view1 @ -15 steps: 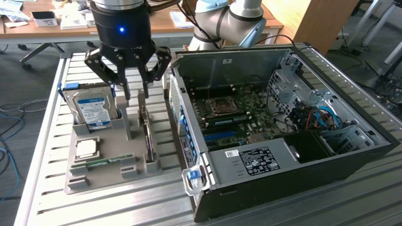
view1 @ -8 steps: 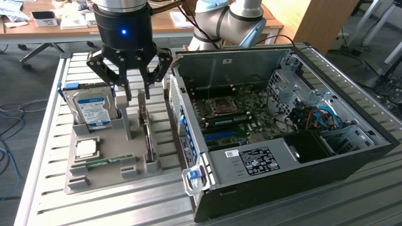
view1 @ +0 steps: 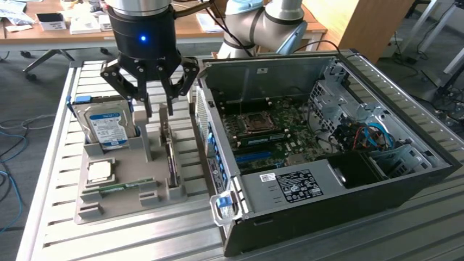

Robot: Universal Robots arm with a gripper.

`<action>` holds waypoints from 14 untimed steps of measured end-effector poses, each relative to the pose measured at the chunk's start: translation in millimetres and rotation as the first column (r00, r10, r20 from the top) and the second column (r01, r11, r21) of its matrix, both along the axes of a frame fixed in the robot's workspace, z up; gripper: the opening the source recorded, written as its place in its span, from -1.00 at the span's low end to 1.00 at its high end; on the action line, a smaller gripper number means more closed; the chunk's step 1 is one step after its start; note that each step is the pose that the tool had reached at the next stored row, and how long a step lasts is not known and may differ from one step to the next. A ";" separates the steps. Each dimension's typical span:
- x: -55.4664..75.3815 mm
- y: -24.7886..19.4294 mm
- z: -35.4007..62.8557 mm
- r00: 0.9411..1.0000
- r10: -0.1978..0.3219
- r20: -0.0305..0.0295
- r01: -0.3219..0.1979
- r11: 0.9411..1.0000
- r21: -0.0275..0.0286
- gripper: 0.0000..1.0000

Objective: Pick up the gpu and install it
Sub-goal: 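Pick up the gpu and move the gpu toward the slot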

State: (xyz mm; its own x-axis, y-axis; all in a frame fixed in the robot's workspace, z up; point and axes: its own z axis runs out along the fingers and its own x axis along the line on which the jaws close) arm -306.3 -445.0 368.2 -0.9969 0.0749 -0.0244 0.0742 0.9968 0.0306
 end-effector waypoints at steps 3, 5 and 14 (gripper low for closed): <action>0.0 0.0 -0.5 1.000 0.000 0.000 0.000 1.000 0.000 -0.17; 0.0 0.0 -0.7 1.000 0.000 0.000 0.000 1.000 0.000 -0.17; 0.0 0.0 -1.1 1.000 0.000 0.000 0.000 1.000 0.000 -0.17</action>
State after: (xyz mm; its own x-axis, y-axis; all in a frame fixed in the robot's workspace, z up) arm -306.3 -445.0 367.1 -0.9969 0.0750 -0.0246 0.0742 0.9968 0.0307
